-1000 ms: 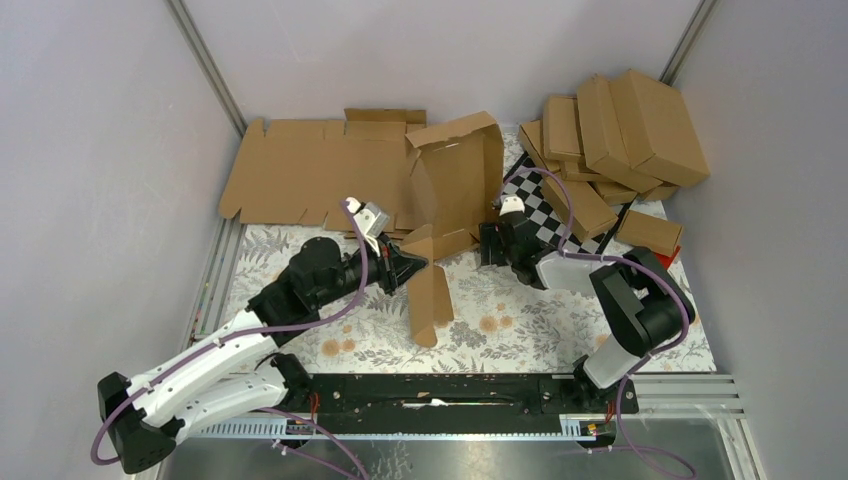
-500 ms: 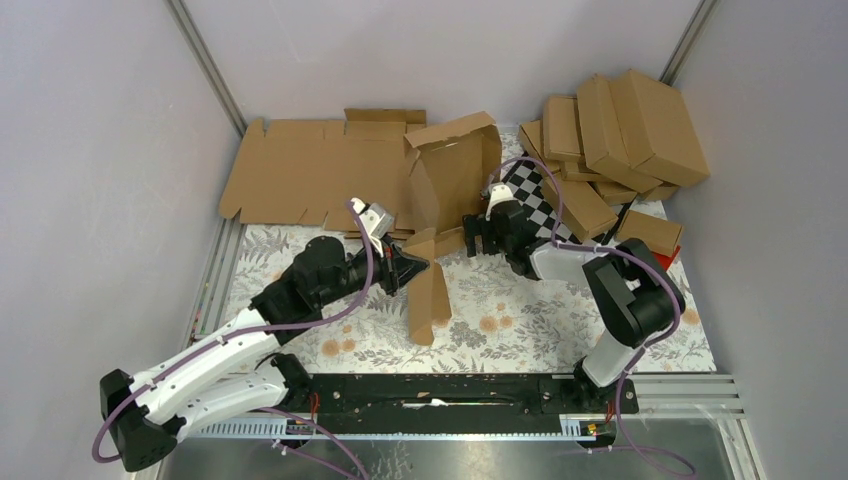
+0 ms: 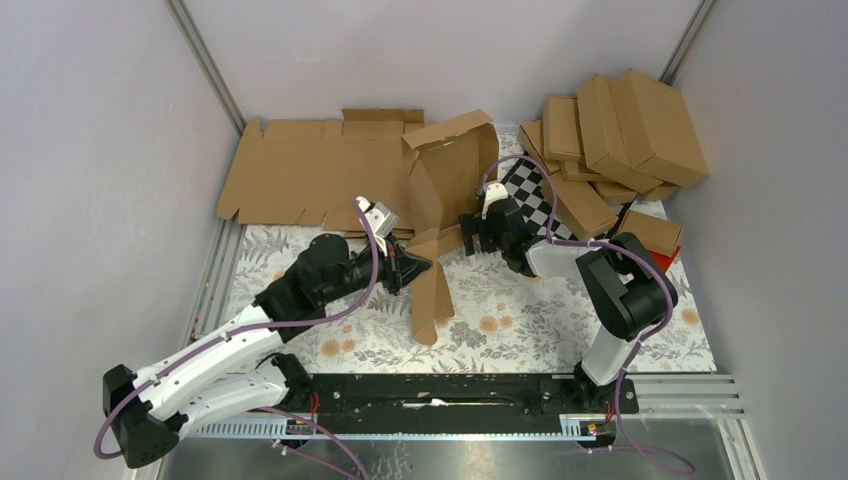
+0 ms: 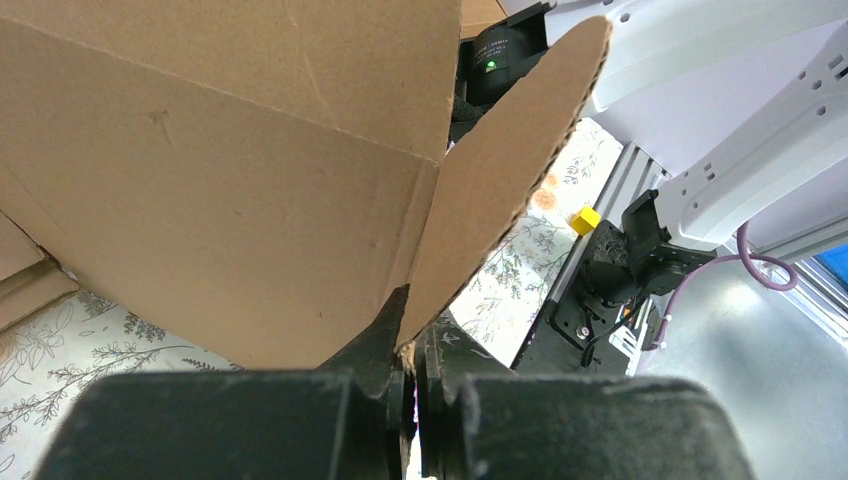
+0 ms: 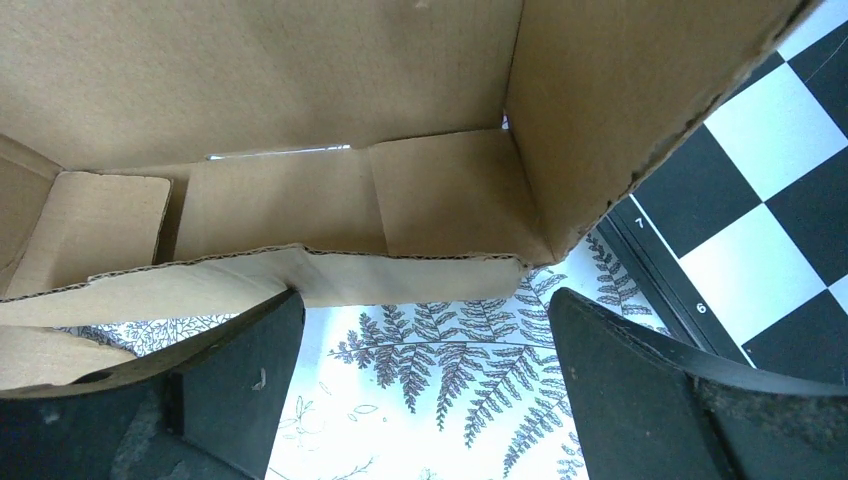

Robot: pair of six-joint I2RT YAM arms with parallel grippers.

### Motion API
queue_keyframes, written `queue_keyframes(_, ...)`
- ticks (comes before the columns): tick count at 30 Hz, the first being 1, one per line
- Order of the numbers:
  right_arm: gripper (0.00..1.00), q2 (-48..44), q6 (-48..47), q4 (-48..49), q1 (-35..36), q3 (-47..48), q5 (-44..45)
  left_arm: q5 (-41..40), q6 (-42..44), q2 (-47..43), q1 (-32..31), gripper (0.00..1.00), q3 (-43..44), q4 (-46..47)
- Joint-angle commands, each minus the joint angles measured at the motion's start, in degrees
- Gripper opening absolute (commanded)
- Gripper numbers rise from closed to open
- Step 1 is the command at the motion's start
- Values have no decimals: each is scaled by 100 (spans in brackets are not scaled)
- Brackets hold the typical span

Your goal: Fold the paper box

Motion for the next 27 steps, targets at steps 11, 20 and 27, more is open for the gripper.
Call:
queue_keyframes(11,77,-507,521,276,-10,393,-498,111,-45,74,-1,0,219,8)
queue_keyframes(20,41,-426,764,68,255,589,-626,94,-71,-13,4,0,184,3)
queue_keyframes(27,7,35,956,76,317,752,-990,28,-53,-60,1,0,177,-74)
